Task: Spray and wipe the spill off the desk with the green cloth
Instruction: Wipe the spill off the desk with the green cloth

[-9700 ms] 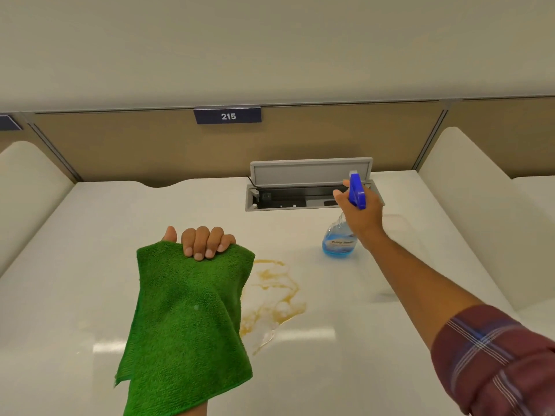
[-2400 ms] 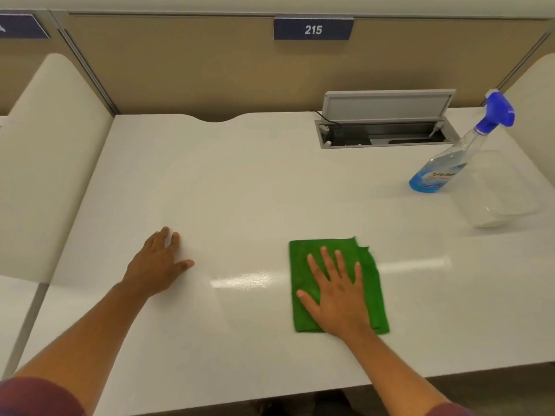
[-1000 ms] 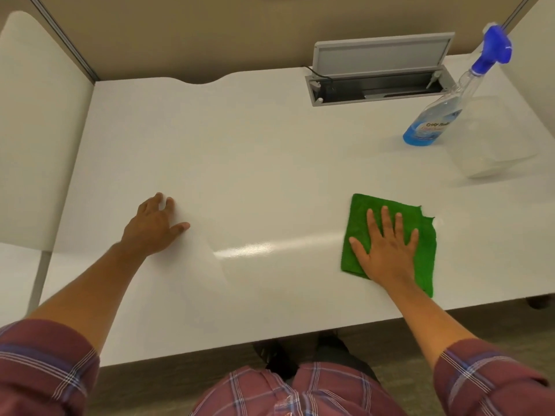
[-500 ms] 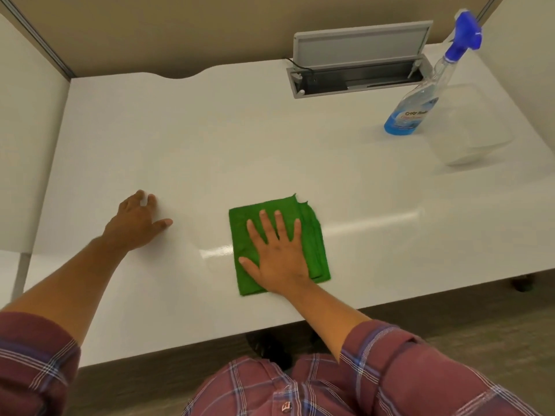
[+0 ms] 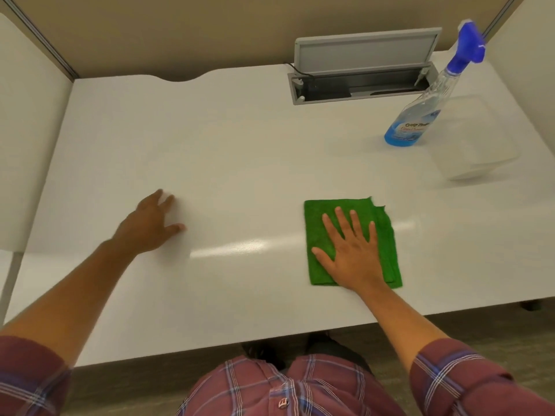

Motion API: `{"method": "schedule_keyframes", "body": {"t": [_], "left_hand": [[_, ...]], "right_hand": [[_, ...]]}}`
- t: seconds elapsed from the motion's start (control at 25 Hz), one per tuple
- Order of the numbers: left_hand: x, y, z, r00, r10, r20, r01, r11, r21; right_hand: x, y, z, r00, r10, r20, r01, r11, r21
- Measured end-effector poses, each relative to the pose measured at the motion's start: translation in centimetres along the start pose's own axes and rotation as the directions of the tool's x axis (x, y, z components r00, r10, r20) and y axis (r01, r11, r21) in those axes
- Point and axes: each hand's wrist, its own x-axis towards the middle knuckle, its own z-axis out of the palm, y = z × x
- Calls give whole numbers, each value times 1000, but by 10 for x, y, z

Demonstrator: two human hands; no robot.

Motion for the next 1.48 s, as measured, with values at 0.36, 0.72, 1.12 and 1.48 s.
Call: {"method": "schedule_keyframes", "body": {"t": [0.36, 0.72, 1.12, 1.48], "left_hand": [[3, 131, 36, 986, 155, -69, -151, 987, 62], [3, 151, 41, 986, 115, -123, -110, 993, 41], [6, 167, 42, 975, 155, -158, -144, 986, 81], [3, 167, 50, 969, 157, -192, -148, 987, 59]], "right_hand": [[72, 90, -20, 992, 123, 19, -123, 992, -1], [116, 28, -23, 992, -108, 72, 107, 994, 6], [129, 76, -28, 998, -59, 38, 61, 997, -48], [233, -29, -41, 992, -93, 84, 91, 996, 23]]}}
